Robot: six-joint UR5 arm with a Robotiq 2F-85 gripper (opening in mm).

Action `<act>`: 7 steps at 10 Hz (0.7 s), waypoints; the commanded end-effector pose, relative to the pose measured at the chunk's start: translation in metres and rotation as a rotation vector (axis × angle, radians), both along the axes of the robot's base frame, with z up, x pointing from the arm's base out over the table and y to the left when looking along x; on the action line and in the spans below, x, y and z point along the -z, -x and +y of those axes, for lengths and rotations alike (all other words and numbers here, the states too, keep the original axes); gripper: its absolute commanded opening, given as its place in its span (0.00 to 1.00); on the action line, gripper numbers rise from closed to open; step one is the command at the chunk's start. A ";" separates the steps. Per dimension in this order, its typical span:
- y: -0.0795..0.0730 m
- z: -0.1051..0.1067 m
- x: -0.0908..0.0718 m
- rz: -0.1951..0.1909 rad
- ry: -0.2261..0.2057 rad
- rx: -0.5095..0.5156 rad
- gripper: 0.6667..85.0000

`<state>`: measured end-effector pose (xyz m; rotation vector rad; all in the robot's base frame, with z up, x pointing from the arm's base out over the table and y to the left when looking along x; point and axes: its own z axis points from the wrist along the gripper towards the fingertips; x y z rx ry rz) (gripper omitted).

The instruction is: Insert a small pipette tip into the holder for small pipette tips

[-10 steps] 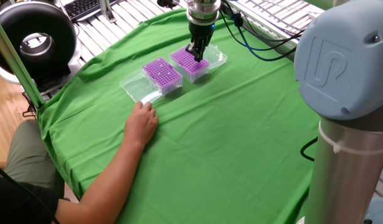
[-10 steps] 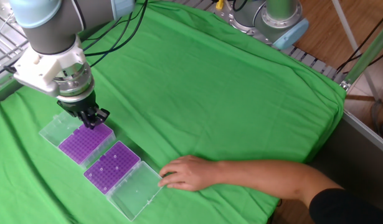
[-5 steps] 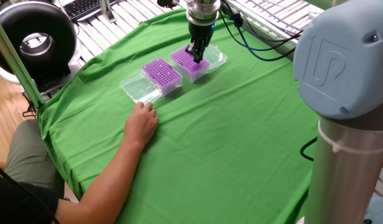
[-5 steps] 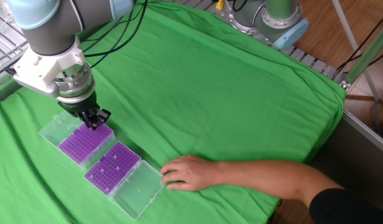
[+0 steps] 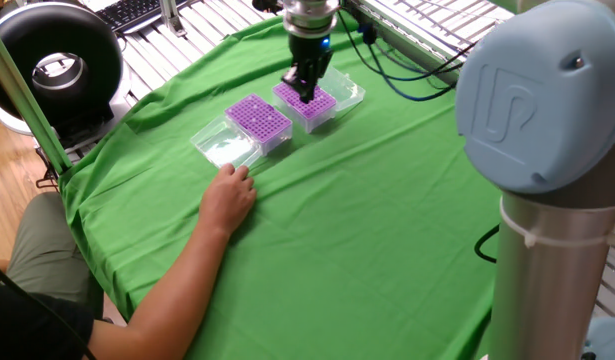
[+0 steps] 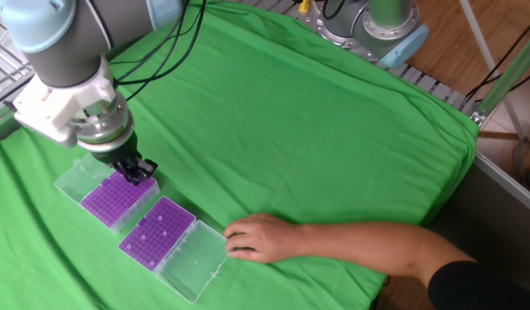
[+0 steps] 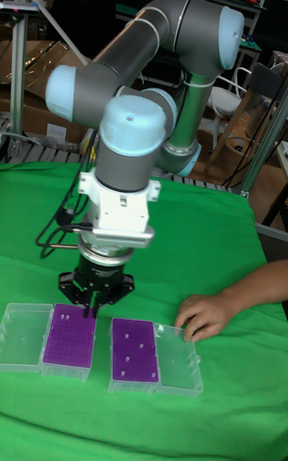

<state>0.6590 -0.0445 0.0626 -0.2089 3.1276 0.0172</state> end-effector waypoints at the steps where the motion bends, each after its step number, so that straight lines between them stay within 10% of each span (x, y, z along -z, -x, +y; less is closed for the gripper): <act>1: -0.013 0.032 0.004 -0.021 -0.006 0.076 0.23; 7: -0.021 0.056 0.008 -0.028 0.014 0.126 0.23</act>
